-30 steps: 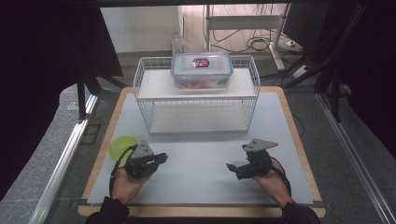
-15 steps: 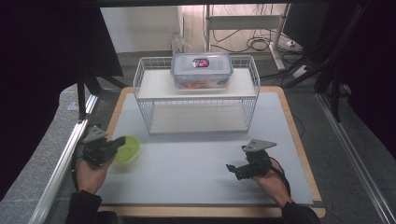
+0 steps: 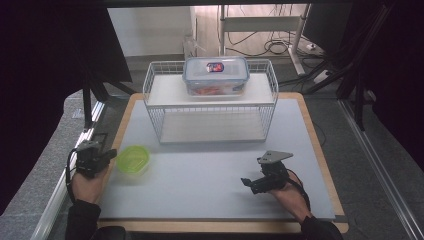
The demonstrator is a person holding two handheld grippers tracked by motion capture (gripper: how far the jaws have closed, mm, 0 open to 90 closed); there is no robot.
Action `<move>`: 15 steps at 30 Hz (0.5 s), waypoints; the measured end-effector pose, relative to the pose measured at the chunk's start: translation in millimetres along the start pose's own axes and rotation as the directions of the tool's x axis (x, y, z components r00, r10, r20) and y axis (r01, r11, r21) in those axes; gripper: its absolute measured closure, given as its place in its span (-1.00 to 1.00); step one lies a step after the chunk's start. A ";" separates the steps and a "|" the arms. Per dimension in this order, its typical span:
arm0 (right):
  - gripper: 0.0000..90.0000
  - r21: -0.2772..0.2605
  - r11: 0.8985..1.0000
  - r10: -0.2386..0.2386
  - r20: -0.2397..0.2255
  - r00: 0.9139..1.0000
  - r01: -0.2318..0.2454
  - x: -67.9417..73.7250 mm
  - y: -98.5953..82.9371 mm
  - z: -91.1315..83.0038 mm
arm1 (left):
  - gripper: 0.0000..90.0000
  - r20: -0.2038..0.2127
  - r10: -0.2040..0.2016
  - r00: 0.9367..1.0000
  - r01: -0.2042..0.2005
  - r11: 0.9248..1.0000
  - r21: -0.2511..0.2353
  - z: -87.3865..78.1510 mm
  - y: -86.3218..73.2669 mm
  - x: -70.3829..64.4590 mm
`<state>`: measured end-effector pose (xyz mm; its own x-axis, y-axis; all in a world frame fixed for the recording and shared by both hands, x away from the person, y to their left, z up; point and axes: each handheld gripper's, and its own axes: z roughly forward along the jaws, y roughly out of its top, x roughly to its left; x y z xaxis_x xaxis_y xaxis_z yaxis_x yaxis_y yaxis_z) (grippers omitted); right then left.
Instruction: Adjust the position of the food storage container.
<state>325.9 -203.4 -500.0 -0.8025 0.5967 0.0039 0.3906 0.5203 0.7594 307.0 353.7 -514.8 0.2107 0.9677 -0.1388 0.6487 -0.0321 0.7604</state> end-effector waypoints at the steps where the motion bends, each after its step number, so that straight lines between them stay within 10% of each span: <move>1: -0.91 0.001 1.000 0.000 -0.001 1.000 0.000 0.0 -0.1 0.1 | 1.00 -0.001 0.007 1.000 -0.007 1.000 0.007 1.6 0.2 -1.5; 15: -0.91 0.017 1.000 -0.005 0.000 1.000 0.005 0.3 -0.8 1.6 | 1.00 0.068 0.058 0.996 -0.059 0.998 0.023 14.2 6.5 -32.3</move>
<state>326.1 -202.7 -501.6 -0.8042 0.5943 -0.0002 0.3941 0.5335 0.7484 314.8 318.8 -514.4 0.2968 0.9450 -0.1375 0.6520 -0.0954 0.7522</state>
